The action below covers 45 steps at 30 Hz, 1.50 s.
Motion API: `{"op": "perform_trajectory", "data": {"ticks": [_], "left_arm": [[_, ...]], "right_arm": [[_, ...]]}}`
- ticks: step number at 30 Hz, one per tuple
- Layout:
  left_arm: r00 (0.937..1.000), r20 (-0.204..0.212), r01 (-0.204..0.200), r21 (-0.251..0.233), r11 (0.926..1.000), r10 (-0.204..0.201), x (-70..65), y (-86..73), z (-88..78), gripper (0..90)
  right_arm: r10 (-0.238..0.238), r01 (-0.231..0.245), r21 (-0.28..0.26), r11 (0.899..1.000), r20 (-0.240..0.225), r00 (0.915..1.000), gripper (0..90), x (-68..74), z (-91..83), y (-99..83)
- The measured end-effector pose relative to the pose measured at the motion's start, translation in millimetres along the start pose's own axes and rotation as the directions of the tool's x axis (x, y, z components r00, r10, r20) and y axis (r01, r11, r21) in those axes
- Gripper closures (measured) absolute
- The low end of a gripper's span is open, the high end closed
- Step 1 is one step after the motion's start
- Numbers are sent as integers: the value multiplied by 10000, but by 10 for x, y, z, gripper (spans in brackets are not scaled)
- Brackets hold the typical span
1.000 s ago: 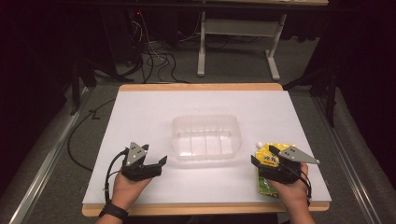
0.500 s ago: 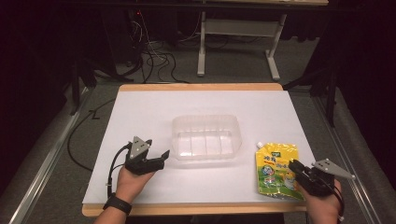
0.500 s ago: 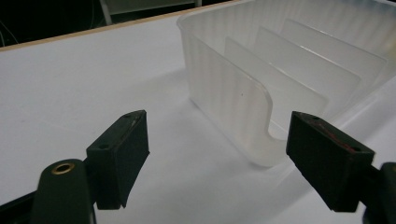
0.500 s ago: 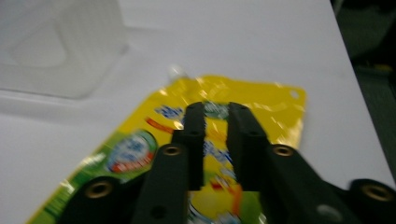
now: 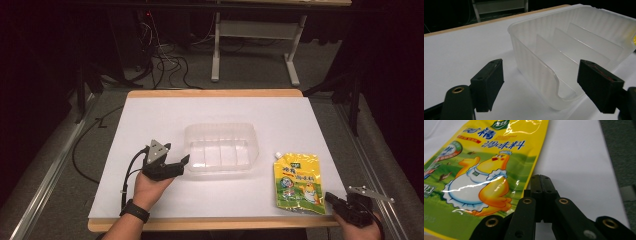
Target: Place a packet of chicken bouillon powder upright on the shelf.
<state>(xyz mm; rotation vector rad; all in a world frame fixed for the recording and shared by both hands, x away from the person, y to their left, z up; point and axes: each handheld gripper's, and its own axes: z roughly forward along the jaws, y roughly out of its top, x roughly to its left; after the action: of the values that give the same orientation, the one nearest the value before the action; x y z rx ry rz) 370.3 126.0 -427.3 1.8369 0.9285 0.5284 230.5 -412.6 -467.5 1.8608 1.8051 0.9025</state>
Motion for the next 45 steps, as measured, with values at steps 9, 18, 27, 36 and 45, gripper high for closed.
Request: {"op": "perform_trajectory", "data": {"ticks": [9, 18, 27, 36, 45], "left_arm": [[10000, -56, -51, 44, 10000, 52, 18, -5, -23, 218], [9999, -120, -60, 135, 9999, 61, 34, -28, -41, 217], [9999, -151, -40, 208, 9998, 43, 46, -36, -34, 217], [9998, -220, 2, 189, 9998, 2, 68, -33, -37, 218], [9996, -250, -91, 263, 9996, 97, 80, -42, -49, 219]], "right_arm": [[38, -30, 89, 10000, -869, 9962, 900, 67, 66, 15], [-756, 808, 345, 9961, -1308, 9885, 900, 307, 155, 78], [-1390, 1499, 444, 9877, -1895, 9720, 900, 485, 198, 81], [-2017, 2159, 402, 9756, -2244, 9534, 900, 658, 200, 96], [-2085, 2106, -87, 9775, -1878, 9598, 863, 668, 162, 159]]}}
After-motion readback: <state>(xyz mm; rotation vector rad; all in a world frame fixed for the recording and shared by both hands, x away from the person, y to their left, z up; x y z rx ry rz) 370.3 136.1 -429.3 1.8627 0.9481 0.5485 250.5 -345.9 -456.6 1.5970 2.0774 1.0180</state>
